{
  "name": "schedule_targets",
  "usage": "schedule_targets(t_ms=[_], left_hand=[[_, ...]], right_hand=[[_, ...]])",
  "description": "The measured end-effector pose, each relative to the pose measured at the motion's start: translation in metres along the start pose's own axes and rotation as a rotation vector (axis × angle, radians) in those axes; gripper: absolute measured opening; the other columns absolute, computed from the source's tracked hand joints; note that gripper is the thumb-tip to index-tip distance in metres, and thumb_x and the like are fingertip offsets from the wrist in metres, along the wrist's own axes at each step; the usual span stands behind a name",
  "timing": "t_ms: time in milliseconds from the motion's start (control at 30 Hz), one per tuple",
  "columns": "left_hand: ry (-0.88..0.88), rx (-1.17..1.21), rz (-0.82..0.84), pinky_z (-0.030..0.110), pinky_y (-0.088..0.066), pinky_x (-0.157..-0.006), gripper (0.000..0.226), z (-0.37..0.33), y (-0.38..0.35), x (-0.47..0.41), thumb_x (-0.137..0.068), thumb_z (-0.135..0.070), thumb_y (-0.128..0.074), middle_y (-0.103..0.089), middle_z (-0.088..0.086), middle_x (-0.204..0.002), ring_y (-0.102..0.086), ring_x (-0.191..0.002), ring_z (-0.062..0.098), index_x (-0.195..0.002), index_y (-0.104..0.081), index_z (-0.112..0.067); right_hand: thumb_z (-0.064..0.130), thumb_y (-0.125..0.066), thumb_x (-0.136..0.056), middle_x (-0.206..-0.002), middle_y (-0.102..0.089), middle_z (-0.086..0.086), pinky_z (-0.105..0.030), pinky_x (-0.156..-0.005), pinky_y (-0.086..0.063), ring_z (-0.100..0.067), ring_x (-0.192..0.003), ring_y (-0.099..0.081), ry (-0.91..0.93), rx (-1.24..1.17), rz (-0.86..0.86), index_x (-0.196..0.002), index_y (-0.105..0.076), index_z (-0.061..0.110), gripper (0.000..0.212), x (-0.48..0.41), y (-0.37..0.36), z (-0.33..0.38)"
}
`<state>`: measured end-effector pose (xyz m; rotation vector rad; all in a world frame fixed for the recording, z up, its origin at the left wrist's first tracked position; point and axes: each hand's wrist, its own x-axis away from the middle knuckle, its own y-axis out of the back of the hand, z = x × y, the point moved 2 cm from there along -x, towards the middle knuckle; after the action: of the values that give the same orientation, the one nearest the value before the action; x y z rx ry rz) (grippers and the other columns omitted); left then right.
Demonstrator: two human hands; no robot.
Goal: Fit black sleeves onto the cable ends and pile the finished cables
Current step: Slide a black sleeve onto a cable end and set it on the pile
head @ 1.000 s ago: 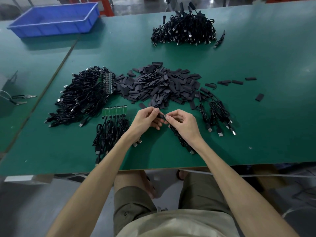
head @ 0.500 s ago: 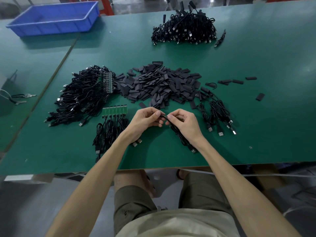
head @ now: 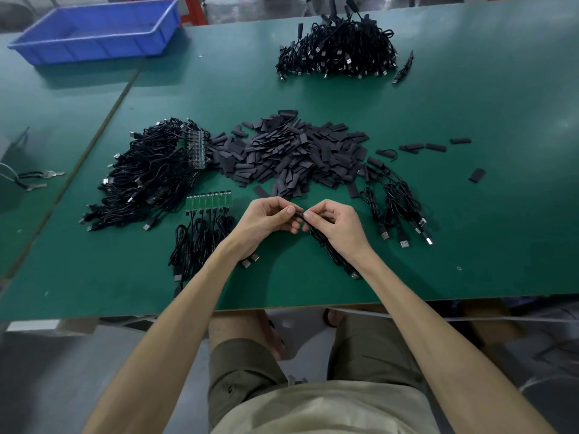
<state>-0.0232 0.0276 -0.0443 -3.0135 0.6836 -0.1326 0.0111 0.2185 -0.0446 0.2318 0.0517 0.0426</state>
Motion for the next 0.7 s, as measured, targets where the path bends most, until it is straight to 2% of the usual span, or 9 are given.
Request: schedule_targets(t_ms=[300, 400, 700], left_hand=[[-0.009, -0.019, -0.007, 0.035, -0.059, -0.082, 0.023, -0.0012, 0.0006, 0.0, -0.101, -0.007, -0.059, -0.07, 0.028, -0.093, -0.067, -0.083, 0.032, -0.111, -0.064, 0.013], [-0.012, -0.028, -0.006, 0.035, -0.059, -0.082, 0.022, -0.0006, 0.0004, -0.0008, -0.101, -0.006, -0.059, -0.071, 0.025, -0.09, -0.067, -0.082, 0.033, -0.11, -0.064, 0.013], [-0.024, -0.031, 0.0, 0.035, -0.059, -0.081, 0.022, 0.0002, -0.0009, -0.0007, -0.101, -0.005, -0.057, -0.071, 0.024, -0.089, -0.068, -0.081, 0.032, -0.11, -0.064, 0.013]], right_hand=[[0.021, -0.075, -0.095, -0.077, -0.078, -0.001, -0.042, -0.086, -0.06, -0.017, -0.078, -0.075, 0.008, 0.021, 0.005, -0.09, -0.074, 0.009, 0.014, 0.0001, -0.001, 0.0026], [0.021, -0.075, -0.095, -0.077, -0.078, -0.002, -0.044, -0.086, -0.059, -0.021, -0.078, -0.075, 0.007, 0.033, 0.0, -0.089, -0.074, 0.008, 0.014, -0.0002, -0.0018, 0.0029], [0.019, -0.075, -0.095, -0.078, -0.078, -0.004, -0.039, -0.084, -0.06, -0.021, -0.078, -0.076, 0.004, 0.025, -0.005, -0.092, -0.073, 0.004, 0.015, 0.0, -0.0014, 0.0042]])
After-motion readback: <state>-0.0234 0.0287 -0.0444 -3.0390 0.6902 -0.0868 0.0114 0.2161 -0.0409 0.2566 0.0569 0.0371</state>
